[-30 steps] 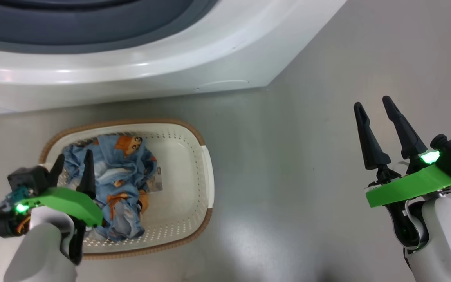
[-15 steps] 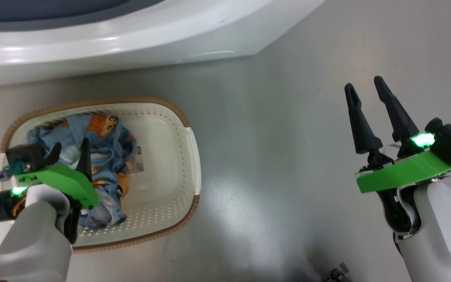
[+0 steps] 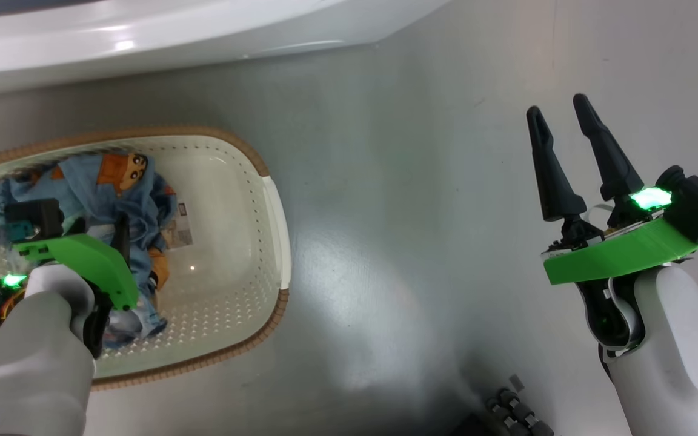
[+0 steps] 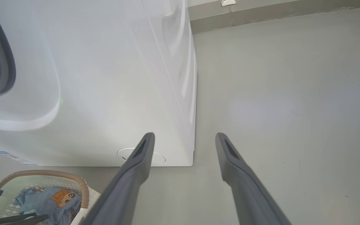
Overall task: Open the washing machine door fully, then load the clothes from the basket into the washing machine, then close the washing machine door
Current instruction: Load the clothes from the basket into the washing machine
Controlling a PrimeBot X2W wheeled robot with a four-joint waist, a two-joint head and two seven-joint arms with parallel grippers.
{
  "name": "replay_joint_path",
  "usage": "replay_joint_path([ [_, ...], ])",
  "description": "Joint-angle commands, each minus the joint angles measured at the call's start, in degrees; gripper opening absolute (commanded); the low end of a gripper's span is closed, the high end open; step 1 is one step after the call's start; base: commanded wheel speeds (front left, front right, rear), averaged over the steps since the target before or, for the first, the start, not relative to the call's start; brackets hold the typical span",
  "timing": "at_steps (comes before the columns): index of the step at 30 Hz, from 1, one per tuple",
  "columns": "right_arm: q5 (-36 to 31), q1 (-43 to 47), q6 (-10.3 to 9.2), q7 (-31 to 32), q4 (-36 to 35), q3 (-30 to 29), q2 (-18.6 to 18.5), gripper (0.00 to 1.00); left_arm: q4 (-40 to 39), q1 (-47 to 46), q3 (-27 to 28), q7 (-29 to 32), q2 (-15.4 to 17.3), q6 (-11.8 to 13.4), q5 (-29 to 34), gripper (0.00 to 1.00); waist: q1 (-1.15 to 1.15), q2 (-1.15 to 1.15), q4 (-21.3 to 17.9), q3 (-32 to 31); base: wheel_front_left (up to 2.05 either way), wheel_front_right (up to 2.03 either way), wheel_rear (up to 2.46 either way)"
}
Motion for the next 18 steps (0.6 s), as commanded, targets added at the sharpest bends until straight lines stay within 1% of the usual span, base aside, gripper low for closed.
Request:
replay_joint_path([
  [1, -0.39, 1.49, 0.09, -0.27, -1.29, 0.71, 0.22, 1.0, 0.19, 0.55, 0.65, 0.24, 2.02, -0.17, -0.49, 1.0, 0.0, 0.0, -0.59, 0.83, 0.0, 0.0, 0.0],
  [4, -0.46, 1.46, 0.09, -0.27, -1.54, 0.67, 0.38, 1.0, 0.92, -0.09, -0.08, 2.17, 2.18, -0.17, -0.56, 1.0, 0.0, 0.0, -0.88, 1.47, 0.0, 0.0, 0.0],
  [10, -0.72, 1.67, 0.09, -0.27, -1.82, 0.75, 0.77, 1.0, 2.03, -0.47, -1.45, 8.98, 2.58, -0.17, -0.69, 1.0, 0.0, 0.0, -1.3, 2.28, 0.0, 0.0, 0.0],
  [14, -0.75, 1.73, 0.09, -0.27, -1.83, 1.02, 0.85, 1.0, 2.3, -0.25, -2.11, 12.73, 3.22, 0.72, -0.52, 1.0, 0.0, 0.0, -1.6, 2.48, 0.0, 0.0, 0.0],
  [18, -0.82, 1.94, 0.09, -0.27, -1.97, 0.95, 0.72, 1.0, 2.4, -0.2, -2.1, 14.06, 3.59, 1.31, -0.9, 1.0, 0.0, 0.0, -1.78, 2.75, 0.0, 0.0, 0.0],
])
